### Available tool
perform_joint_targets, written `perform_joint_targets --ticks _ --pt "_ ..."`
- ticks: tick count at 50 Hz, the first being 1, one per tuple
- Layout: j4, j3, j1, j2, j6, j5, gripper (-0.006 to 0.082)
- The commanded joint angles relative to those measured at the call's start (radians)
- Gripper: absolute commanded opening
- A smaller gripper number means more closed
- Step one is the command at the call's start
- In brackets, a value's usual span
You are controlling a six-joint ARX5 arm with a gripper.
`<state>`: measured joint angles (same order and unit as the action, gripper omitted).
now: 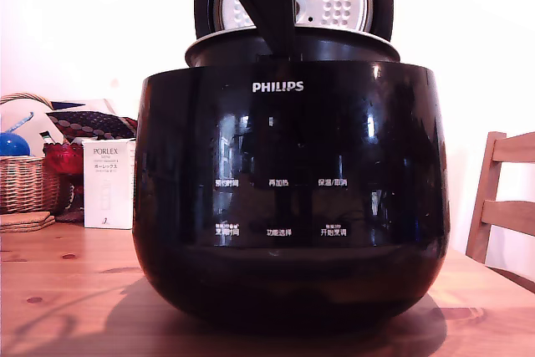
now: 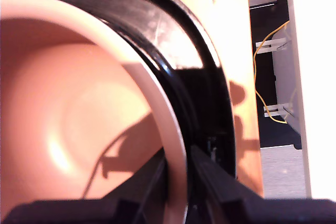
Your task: Place the pot you are holding inside the rice cooker
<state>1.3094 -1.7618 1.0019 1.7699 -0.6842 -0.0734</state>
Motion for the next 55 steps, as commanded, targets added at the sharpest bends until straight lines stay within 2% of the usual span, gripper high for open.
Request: perform_joint_targets --ticks 1,25,29,55 --pt "0.028 -0.006 0.042 0.005 0.003 -0.04 0.0148" --pt "0.018 -0.006 0.041 0.005 0.004 -0.039 0.0154" --pt "0.011 -0.006 0.041 0.005 0.003 -0.036 0.0176" --pt "-0.012 -0.006 0.012 0.005 0.003 0.011 0.0184"
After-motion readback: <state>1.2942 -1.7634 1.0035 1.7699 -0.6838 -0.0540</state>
